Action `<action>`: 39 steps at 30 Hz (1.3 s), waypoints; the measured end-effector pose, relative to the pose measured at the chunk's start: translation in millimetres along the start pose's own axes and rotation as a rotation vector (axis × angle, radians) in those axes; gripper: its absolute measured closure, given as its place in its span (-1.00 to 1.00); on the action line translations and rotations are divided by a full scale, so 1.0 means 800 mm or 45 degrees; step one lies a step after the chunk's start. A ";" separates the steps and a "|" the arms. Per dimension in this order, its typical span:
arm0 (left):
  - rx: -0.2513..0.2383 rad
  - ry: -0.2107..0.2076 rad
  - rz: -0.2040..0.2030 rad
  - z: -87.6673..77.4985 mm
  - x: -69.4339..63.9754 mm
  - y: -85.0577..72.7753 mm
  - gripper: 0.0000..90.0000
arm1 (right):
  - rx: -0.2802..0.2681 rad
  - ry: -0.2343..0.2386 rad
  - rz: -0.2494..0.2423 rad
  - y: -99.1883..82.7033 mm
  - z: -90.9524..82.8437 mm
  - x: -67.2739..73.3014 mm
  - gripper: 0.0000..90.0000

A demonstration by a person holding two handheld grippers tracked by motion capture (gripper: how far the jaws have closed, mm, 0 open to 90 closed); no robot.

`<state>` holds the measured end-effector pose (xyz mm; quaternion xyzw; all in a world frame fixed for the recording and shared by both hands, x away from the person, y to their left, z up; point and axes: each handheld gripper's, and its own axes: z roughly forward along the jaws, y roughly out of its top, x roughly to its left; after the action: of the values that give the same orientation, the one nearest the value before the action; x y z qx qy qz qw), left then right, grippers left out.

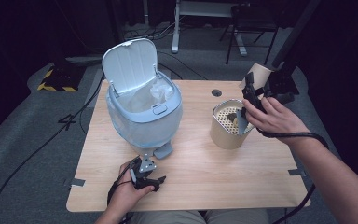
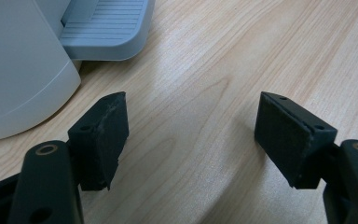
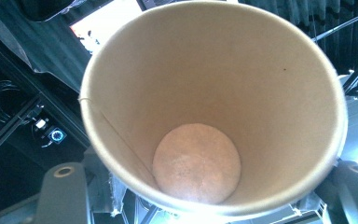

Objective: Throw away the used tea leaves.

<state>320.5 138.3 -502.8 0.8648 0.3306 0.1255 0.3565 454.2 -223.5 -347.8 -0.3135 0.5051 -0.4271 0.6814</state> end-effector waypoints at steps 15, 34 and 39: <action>-0.001 0.000 0.001 0.001 0.001 0.001 -0.41 | -0.156 0.306 0.719 -0.030 0.009 0.003 -0.35; 0.000 -0.001 0.001 0.001 0.001 0.001 -0.41 | -0.586 1.088 2.243 -0.060 0.025 0.062 -0.36; 0.002 -0.003 -0.003 0.002 0.001 0.002 -0.42 | -0.699 1.279 2.504 -0.063 0.022 0.075 -0.36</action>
<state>322.0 137.3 -502.8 0.8649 0.3312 0.1236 0.3563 465.4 -299.8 -324.4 0.2865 0.8244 0.3402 0.3500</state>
